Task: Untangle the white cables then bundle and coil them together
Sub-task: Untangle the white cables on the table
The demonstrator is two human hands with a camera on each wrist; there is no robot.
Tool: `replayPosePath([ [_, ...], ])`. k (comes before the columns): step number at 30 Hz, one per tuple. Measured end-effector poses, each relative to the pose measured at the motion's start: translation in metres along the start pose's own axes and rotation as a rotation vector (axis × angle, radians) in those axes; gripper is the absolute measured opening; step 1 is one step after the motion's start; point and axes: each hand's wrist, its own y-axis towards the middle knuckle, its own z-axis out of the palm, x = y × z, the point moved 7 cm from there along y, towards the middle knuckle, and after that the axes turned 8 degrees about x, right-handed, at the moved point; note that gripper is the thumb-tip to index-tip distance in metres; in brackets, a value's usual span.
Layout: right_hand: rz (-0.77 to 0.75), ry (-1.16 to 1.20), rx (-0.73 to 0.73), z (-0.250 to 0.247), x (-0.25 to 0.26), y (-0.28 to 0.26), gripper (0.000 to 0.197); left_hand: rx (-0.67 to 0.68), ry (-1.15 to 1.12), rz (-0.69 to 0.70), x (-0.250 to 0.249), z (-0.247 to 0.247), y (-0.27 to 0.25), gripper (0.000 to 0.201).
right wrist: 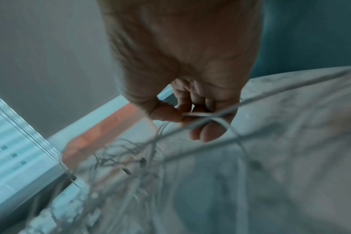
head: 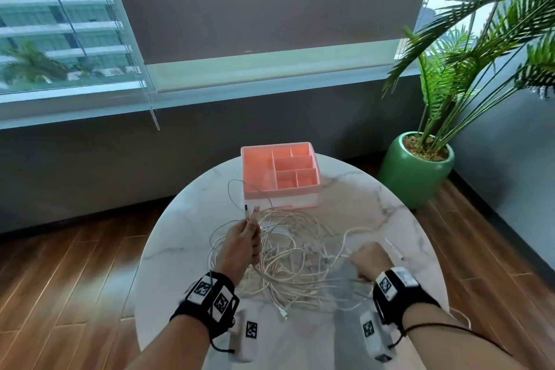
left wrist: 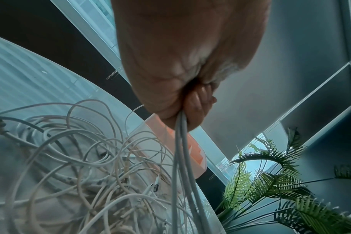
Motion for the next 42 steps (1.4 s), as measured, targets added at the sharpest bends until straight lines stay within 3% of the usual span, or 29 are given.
replayPosePath([
  [3, -0.002, 0.240, 0.049, -0.012, 0.032, -0.009, 0.018, 0.021, 0.019, 0.005, 0.000, 0.007, 0.000, 0.040],
  [6, -0.045, 0.244, 0.111, -0.015, 0.074, -0.024, 0.014, 0.031, 0.025, -0.004, -0.001, 0.014, 0.001, 0.040],
  [13, -0.307, 0.348, 0.204, -0.014, 0.163, -0.075, 0.026, -0.003, 0.042, -0.010, -0.005, 0.017, 0.001, 0.043],
  [18, -0.438, 0.399, 0.196, 0.010, 0.183, -0.078, 0.034, -0.033, 0.007, 0.026, -0.014, 0.022, 0.000, 0.043],
  [22, -0.435, 0.357, 0.241, 0.038, 0.181, -0.069, 0.031, -0.033, -0.054, 0.011, -0.016, 0.025, 0.001, 0.040],
  [25, -0.443, 0.496, 0.164, 0.036, 0.181, -0.064, 0.034, -0.053, -0.084, 0.029, -0.017, 0.022, 0.002, 0.034],
  [29, -0.450, 0.725, -0.069, 0.011, 0.177, -0.058, 0.031, -0.115, -0.137, 0.037, -0.017, 0.016, 0.001, 0.031],
  [34, -0.568, 0.571, 0.076, 0.022, 0.189, -0.072, 0.030, -0.093, -0.058, 0.065, -0.022, 0.021, 0.001, 0.028],
  [37, -0.595, 0.454, 0.078, 0.035, 0.192, -0.070, 0.025, -0.068, -0.041, 0.075, -0.024, 0.027, 0.003, 0.032],
  [42, -0.646, 0.285, 0.000, 0.038, 0.197, -0.077, 0.021, -0.159, -0.028, 0.073, -0.024, 0.023, 0.003, 0.033],
])
